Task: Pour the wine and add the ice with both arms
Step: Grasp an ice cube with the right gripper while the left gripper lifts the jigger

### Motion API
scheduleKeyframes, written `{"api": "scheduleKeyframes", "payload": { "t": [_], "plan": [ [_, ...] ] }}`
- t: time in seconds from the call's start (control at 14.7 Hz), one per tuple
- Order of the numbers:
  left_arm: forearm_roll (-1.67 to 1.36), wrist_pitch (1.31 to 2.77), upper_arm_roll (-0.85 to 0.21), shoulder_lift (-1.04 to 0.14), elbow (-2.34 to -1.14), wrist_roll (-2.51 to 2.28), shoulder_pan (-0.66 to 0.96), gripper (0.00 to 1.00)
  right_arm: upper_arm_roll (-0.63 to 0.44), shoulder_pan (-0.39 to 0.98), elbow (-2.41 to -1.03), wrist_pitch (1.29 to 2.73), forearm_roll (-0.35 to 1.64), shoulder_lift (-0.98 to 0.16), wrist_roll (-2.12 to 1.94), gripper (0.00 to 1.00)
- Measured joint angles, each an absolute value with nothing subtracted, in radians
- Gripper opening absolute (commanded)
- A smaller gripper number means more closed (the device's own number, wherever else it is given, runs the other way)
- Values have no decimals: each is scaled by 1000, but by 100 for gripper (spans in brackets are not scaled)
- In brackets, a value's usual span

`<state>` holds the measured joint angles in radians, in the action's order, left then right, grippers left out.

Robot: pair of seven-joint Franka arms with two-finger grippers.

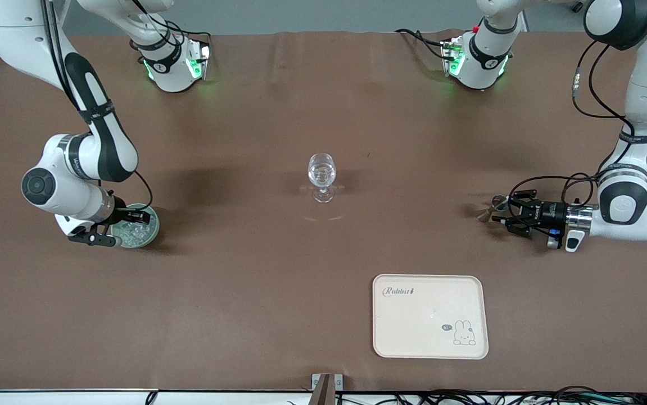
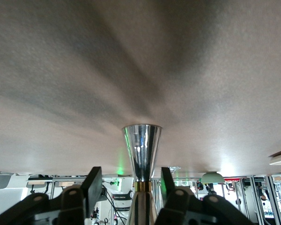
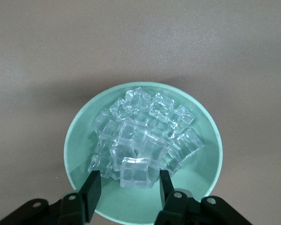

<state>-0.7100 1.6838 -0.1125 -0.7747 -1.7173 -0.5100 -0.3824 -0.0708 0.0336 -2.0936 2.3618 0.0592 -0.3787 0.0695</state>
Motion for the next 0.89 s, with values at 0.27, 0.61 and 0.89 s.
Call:
{"api": "scheduleKeyframes", "payload": {
  "t": [0.27,0.61,0.89],
  "plan": [
    [-710,1684,-124,-775,-1717,-510,-382,56,-74,33,-2096,2362,59,-379,69,54],
    [-710,1683,-124,-780,-1718,-510,-382,50,-76,33,-2100,2362,59,-379,69,50],
    [-712,1675,-124,-782,-1718,-510,-382,47,-77,33,-2102,2362,59,-379,69,46]
  ]
}}
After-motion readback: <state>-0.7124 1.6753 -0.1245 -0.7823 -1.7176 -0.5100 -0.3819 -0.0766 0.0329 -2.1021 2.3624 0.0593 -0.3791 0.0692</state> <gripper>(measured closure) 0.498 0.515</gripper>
